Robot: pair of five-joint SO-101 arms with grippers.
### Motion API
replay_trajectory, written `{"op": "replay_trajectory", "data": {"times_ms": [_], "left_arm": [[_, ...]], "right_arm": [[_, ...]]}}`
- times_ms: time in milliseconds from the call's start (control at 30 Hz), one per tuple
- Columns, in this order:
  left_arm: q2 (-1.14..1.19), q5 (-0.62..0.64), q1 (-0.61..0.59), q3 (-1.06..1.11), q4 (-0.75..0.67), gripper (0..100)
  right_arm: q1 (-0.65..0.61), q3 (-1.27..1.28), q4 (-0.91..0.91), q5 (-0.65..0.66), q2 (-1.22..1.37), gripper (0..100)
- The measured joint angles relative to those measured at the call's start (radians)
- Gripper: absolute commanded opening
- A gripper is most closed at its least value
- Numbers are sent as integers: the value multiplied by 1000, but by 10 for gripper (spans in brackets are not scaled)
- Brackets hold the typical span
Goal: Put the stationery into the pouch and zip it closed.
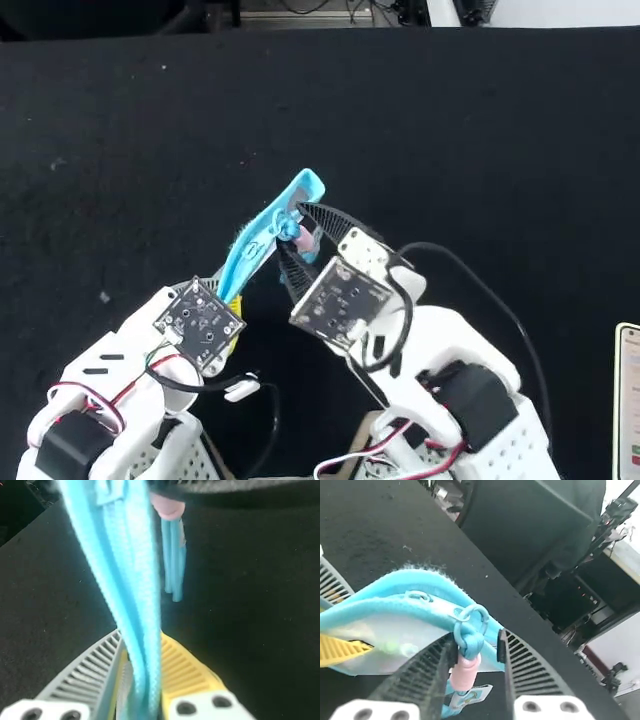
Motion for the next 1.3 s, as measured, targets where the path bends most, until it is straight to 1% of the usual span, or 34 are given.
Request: {"op": "replay_trajectory", "data": {"times_ms": [167, 367, 633, 900, 1167, 1300], "left_arm": [[0, -3, 9, 0, 6, 30], [0, -3, 8, 0, 6, 30], [0, -3, 8, 0, 6, 30], [0, -3, 3, 0, 6, 30], [0, -3, 3, 0, 6, 30], [0, -2, 2, 0, 6, 30]], "right_arm": [[11, -2, 0, 2, -106, 134], [12, 60, -6, 2, -112, 134], [12, 66, -6, 2, -112, 134], [12, 123, -123, 3, -112, 132], [11, 126, -135, 106, -112, 131], [-40, 124, -110, 193, -114, 130]]}}
